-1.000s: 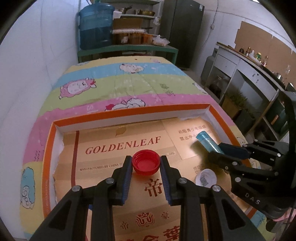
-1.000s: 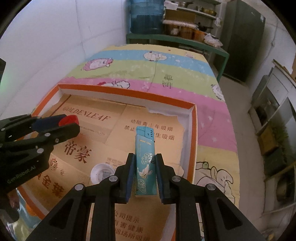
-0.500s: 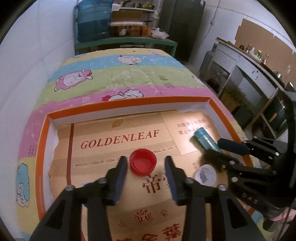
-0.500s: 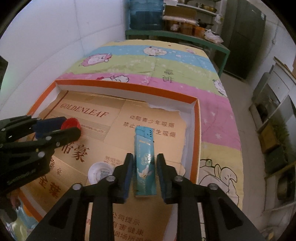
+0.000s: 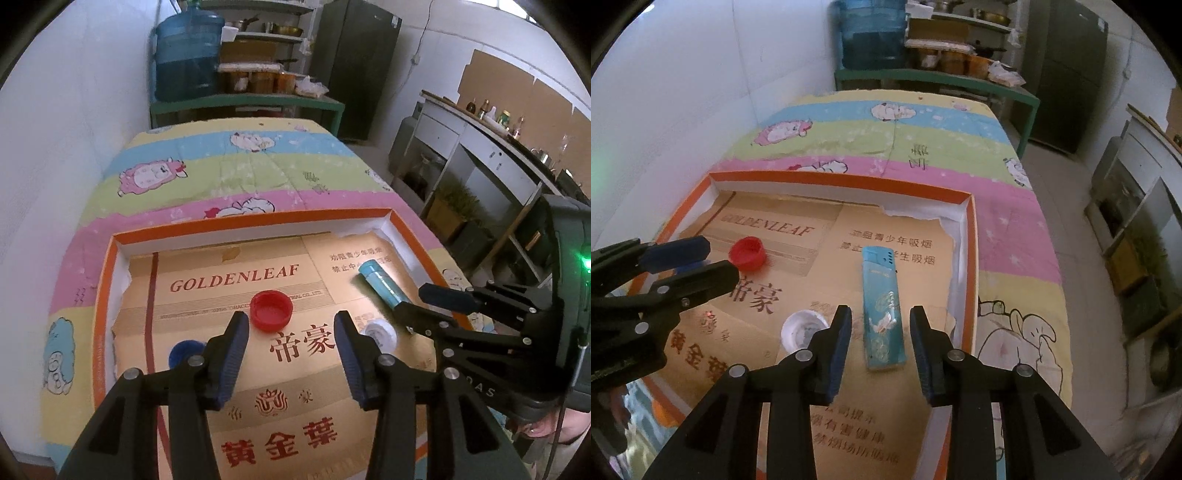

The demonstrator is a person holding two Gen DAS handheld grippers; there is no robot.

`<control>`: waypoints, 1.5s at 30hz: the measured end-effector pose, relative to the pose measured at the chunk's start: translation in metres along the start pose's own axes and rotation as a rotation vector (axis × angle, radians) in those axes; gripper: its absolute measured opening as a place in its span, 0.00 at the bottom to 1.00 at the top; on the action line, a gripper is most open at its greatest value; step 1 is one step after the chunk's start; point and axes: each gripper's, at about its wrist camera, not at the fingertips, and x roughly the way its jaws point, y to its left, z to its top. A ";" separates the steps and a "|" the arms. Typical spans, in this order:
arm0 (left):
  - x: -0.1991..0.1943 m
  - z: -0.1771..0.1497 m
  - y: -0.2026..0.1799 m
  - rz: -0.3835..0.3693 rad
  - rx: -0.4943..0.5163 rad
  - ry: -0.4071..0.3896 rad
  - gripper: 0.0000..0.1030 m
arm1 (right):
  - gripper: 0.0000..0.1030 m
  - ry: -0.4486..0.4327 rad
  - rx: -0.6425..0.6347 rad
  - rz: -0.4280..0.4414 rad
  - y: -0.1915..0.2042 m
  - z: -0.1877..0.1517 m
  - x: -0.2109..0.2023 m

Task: Organize rigid objects
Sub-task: 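Open the left tool over the box while the right tool releases the lighter, then withdraw both tools from the box toward the remaining items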

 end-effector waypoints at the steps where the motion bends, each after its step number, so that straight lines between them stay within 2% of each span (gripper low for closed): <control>1: -0.003 -0.001 0.000 0.001 0.000 -0.007 0.46 | 0.33 -0.002 0.001 0.003 0.000 -0.001 -0.002; 20: -0.067 -0.036 0.003 0.006 -0.009 -0.078 0.46 | 0.34 -0.047 0.004 0.062 0.031 -0.032 -0.057; 21: -0.069 -0.037 0.003 0.005 -0.010 -0.081 0.46 | 0.37 -0.049 0.004 0.065 0.033 -0.034 -0.060; 22: -0.071 -0.039 0.003 0.004 -0.011 -0.085 0.46 | 0.51 -0.049 0.004 0.066 0.035 -0.036 -0.062; 24: -0.079 -0.044 0.003 0.001 -0.015 -0.093 0.46 | 0.58 -0.057 0.006 0.068 0.039 -0.042 -0.070; 34: -0.115 -0.072 -0.002 0.004 -0.013 -0.130 0.46 | 0.58 -0.092 -0.014 0.084 0.062 -0.074 -0.106; 45: -0.137 -0.110 -0.009 -0.001 -0.012 -0.130 0.46 | 0.58 -0.090 -0.039 0.083 0.081 -0.123 -0.133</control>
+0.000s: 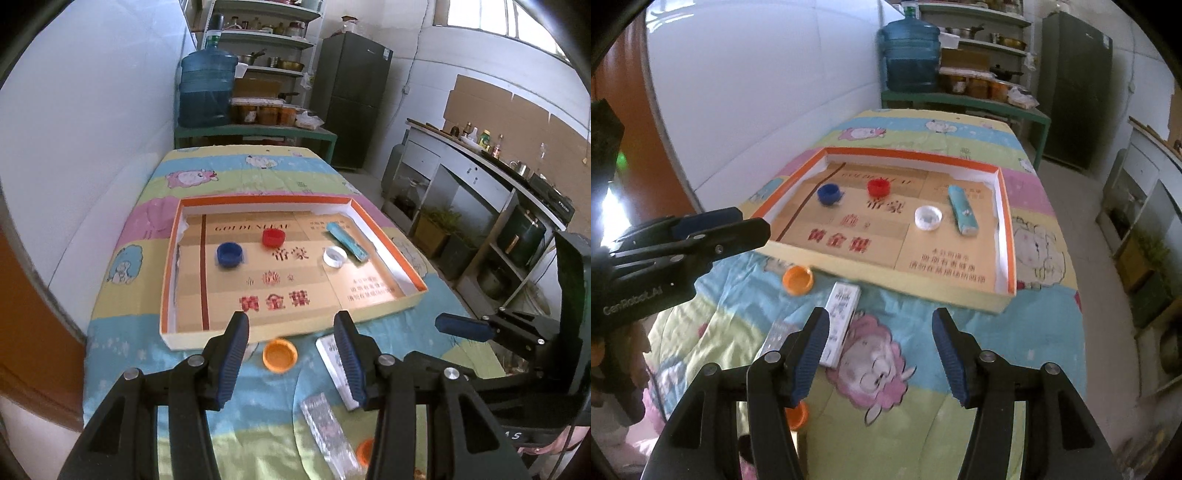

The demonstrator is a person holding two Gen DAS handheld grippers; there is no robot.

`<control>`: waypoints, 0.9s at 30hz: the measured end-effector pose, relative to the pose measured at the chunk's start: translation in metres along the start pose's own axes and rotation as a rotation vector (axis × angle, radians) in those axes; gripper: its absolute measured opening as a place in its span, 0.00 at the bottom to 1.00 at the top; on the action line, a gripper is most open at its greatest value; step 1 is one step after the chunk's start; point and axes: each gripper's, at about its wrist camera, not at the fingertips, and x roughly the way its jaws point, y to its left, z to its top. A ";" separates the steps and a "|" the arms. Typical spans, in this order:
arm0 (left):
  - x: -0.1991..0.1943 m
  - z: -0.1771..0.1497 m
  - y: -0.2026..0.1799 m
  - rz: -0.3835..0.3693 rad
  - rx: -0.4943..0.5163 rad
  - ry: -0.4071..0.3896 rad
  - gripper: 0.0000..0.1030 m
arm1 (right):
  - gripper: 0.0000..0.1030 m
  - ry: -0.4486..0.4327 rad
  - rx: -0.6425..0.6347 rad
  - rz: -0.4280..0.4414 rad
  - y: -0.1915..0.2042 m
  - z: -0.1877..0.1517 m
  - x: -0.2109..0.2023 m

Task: Organize rigid objects
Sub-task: 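Withdraw both tools from the box toward the remaining items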

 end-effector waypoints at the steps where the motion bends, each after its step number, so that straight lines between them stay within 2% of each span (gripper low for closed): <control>1: -0.003 -0.004 0.000 -0.001 -0.002 -0.001 0.46 | 0.58 -0.002 0.001 0.000 0.001 -0.002 -0.002; 13: -0.028 -0.043 -0.002 -0.015 0.006 -0.004 0.46 | 0.58 0.004 0.014 -0.004 0.013 -0.044 -0.022; 17: -0.036 -0.067 -0.011 -0.033 0.049 0.008 0.46 | 0.58 0.014 -0.015 -0.021 0.023 -0.066 -0.024; 21: -0.041 -0.083 -0.018 -0.057 0.076 0.015 0.46 | 0.58 0.034 -0.042 0.015 0.034 -0.083 -0.025; 27: -0.046 -0.097 -0.016 -0.065 0.051 0.020 0.46 | 0.58 0.039 -0.112 0.034 0.053 -0.097 -0.031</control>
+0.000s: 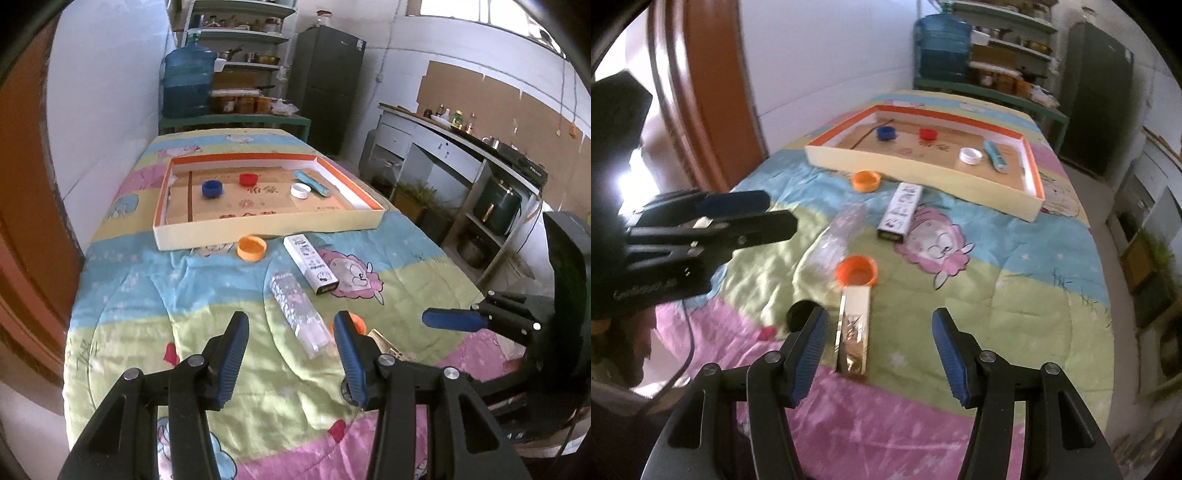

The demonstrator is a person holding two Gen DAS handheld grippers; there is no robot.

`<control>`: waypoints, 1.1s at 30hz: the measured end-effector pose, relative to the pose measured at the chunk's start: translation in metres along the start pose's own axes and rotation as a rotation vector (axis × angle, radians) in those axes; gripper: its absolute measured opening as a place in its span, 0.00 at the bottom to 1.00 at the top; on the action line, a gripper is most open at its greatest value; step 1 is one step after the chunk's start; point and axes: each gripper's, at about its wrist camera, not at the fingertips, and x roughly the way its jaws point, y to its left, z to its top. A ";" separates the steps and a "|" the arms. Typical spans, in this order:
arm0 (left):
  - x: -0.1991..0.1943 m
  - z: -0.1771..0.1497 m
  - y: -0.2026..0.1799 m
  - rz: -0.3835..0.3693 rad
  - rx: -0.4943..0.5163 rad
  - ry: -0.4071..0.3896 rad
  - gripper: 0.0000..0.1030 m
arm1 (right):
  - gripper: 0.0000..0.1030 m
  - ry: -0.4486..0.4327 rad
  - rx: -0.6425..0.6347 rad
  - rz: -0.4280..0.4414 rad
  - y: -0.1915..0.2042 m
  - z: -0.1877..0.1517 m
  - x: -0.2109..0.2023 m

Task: Organize rigid objects
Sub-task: 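Withdraw both tools from the box toward the remaining items, then grasp the black cap with the left tool while the right tool grasps the gold lipstick box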

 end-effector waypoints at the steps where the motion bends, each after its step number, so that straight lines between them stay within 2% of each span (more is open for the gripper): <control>1: -0.001 -0.001 0.001 -0.001 -0.006 0.000 0.46 | 0.58 0.004 -0.012 -0.005 0.003 -0.002 0.000; 6: -0.002 -0.008 0.004 -0.002 -0.008 0.004 0.46 | 0.58 0.033 -0.054 -0.074 0.007 -0.009 0.005; 9: -0.002 -0.012 0.003 -0.011 0.008 0.011 0.46 | 0.57 0.053 -0.037 -0.054 0.005 -0.013 0.010; 12: 0.000 -0.015 -0.002 -0.035 0.034 0.023 0.46 | 0.48 0.063 -0.028 -0.041 0.003 -0.014 0.015; 13: 0.000 -0.017 -0.005 -0.046 0.044 0.026 0.46 | 0.41 0.065 -0.029 -0.036 0.003 -0.013 0.016; 18: 0.004 -0.021 -0.015 -0.107 0.093 0.045 0.46 | 0.18 0.059 -0.049 -0.021 0.010 -0.010 0.024; 25: 0.014 -0.031 -0.035 -0.164 0.171 0.086 0.46 | 0.17 0.040 0.034 -0.060 -0.012 -0.007 0.022; 33: 0.034 -0.038 -0.039 -0.107 0.185 0.109 0.46 | 0.17 0.030 0.097 -0.062 -0.028 -0.011 0.015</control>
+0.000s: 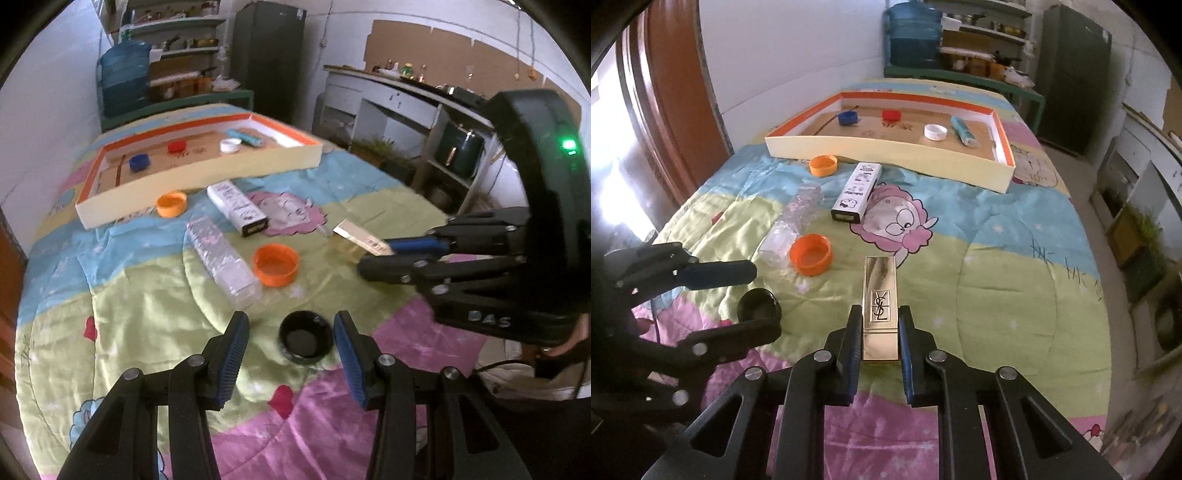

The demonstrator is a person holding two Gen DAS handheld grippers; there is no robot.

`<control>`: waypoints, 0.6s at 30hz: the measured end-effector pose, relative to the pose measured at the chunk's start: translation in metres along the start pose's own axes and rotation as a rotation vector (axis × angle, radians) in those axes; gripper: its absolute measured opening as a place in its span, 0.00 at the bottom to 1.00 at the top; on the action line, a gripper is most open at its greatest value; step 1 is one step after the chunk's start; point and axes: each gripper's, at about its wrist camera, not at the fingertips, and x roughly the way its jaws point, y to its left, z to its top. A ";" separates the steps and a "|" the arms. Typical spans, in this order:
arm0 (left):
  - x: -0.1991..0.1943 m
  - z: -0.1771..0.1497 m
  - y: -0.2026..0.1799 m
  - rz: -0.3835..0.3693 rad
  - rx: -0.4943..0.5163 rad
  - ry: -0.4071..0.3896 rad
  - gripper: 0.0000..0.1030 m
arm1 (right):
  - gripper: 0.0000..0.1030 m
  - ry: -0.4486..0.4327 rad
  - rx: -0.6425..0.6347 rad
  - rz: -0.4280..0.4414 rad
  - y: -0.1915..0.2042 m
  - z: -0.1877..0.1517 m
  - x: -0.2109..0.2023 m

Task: Organize rigid objects
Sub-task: 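Grasp the black cap with the left tool while the right tool grasps the gold lipstick box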

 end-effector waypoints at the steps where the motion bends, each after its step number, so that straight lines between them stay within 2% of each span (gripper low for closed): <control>1: -0.001 0.000 0.000 0.001 -0.001 -0.012 0.46 | 0.17 0.000 0.003 0.001 -0.001 -0.001 0.000; 5: 0.000 -0.002 -0.001 0.020 0.008 -0.018 0.44 | 0.17 0.000 0.010 0.002 -0.001 0.000 0.001; 7: -0.001 -0.003 -0.002 0.035 0.017 -0.023 0.30 | 0.17 0.001 0.012 0.004 -0.002 0.000 0.001; 18: -0.012 0.001 0.004 0.027 -0.011 -0.063 0.30 | 0.17 -0.006 0.022 0.016 -0.002 0.005 0.003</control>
